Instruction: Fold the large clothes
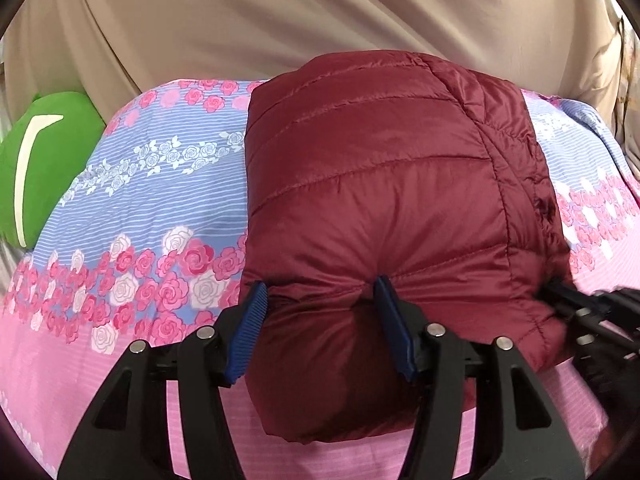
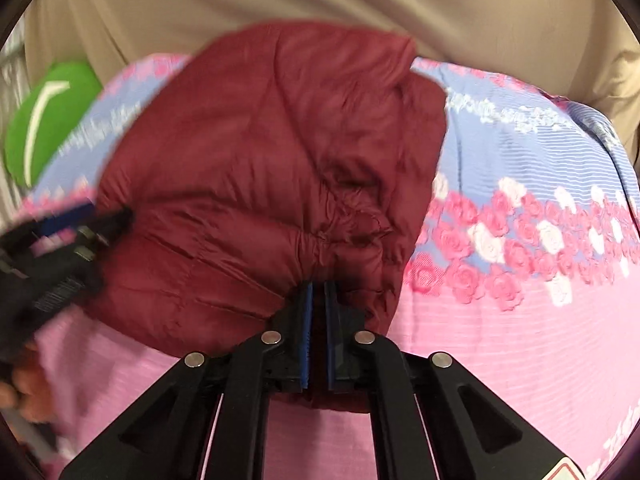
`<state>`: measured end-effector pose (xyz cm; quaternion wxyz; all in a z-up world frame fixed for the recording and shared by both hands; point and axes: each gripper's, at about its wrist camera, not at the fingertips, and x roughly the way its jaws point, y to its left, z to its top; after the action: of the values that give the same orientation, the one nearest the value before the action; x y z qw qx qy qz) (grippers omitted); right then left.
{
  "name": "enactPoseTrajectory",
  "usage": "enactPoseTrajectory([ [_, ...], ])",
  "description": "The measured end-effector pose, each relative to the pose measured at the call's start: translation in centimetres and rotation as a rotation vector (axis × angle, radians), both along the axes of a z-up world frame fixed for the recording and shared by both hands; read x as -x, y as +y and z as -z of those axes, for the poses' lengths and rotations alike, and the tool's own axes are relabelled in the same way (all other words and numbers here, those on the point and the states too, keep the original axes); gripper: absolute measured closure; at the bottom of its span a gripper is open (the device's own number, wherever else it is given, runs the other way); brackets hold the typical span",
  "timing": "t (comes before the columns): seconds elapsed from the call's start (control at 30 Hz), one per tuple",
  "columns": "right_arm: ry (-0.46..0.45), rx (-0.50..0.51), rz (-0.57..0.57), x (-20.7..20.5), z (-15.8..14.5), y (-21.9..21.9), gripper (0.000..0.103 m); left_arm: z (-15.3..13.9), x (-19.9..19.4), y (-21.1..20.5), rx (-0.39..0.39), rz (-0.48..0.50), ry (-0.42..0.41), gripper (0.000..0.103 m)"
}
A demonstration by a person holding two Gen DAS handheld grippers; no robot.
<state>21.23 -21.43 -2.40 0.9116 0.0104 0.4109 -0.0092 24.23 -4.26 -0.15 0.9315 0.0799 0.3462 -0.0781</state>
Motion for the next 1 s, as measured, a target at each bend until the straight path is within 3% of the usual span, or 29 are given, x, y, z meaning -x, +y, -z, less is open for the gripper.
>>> enactPoseTrajectory([
  [0.2, -0.048, -0.034, 0.032, 2.9, -3.0, -0.1, 0.093, -0.4, 2.1, 0.3, 0.007, -0.004, -0.013, 0.049],
  [0.33, -0.091, -0.042, 0.061, 6.4, -4.1, -0.6, 0.073, -0.5, 4.7, 0.6, 0.018, -0.006, -0.037, 0.048],
  [0.47, -0.108, 0.000, 0.114, 9.9, -3.0, -0.8, 0.062, 0.1, 7.6, 0.3, 0.024, -0.007, -0.047, 0.030],
  [0.67, -0.065, -0.009, 0.125, 12.5, -0.7, -0.5, 0.061, 1.8, 11.3, -0.6, 0.025, -0.013, -0.046, 0.023],
  [0.9, -0.089, 0.025, 0.142, 14.4, 0.6, 0.5, 0.055, 3.1, 13.2, 0.2, 0.049, -0.077, -0.035, 0.021],
  [1.0, -0.093, 0.056, 0.152, 14.8, 1.3, 0.9, 0.054, 2.9, 13.8, 0.7, 0.072, -0.104, -0.059, 0.012],
])
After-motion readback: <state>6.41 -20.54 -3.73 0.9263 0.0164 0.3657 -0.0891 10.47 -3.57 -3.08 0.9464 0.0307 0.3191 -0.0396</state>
